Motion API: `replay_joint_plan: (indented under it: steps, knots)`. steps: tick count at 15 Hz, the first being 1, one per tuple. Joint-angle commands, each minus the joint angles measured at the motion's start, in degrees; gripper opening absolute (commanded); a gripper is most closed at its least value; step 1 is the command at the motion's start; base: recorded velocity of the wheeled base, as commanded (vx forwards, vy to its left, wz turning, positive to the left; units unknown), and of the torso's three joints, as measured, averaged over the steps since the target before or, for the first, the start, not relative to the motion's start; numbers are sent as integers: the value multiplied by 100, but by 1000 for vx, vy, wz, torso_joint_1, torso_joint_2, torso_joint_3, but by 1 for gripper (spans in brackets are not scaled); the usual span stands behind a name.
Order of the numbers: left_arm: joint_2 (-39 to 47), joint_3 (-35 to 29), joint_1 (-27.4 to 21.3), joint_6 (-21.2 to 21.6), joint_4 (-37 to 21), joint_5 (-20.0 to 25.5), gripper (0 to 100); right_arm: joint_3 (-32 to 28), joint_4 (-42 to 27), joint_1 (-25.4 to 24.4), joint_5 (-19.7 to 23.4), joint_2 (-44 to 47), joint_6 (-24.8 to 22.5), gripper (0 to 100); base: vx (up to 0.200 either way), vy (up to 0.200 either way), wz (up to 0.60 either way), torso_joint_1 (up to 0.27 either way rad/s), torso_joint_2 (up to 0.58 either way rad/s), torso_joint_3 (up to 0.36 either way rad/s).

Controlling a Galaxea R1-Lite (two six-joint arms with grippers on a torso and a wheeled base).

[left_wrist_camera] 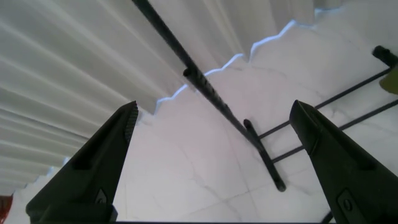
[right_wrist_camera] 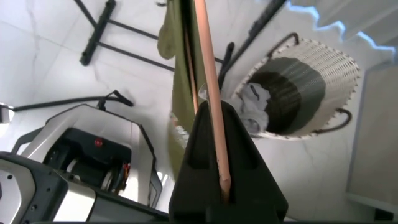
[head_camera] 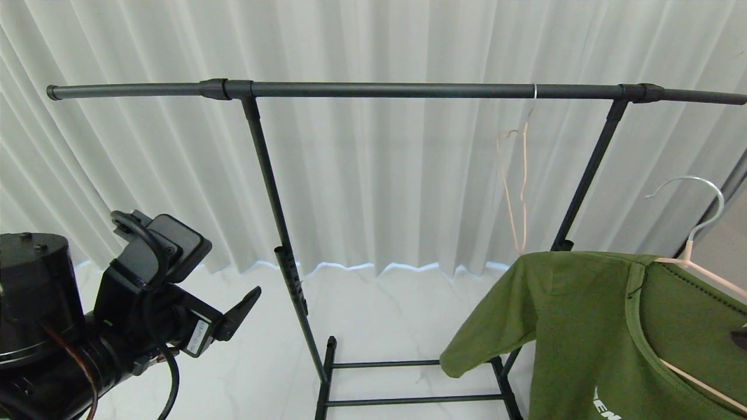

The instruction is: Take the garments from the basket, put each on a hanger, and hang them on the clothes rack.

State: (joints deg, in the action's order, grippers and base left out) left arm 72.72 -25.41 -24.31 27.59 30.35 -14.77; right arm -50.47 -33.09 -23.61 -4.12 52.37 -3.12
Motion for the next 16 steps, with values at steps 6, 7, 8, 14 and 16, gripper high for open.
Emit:
replay_joint_plan:
  steps: [6,7,8,14,16]
  knots:
    - [164,-149,-100,1,6,1,100,11,716,-3,210,282,13,0,0,33,0,0,1,0]
    - [164,-149,-118,1,6,1,100,46,1050,-3,219,423,22,0,0,0,0,0,0,0]
    - [164,-158,-144,1,6,1,100,72,1480,-3,219,572,22,0,0,0,0,0,0,0]
    - [155,-254,-294,-8,6,-8,100,20,3212,-179,236,1364,259,0,100,0,0,0,4,3]
    - [155,-254,-373,-8,6,-8,100,-42,3300,-249,236,1451,259,0,200,0,0,2,0,12]
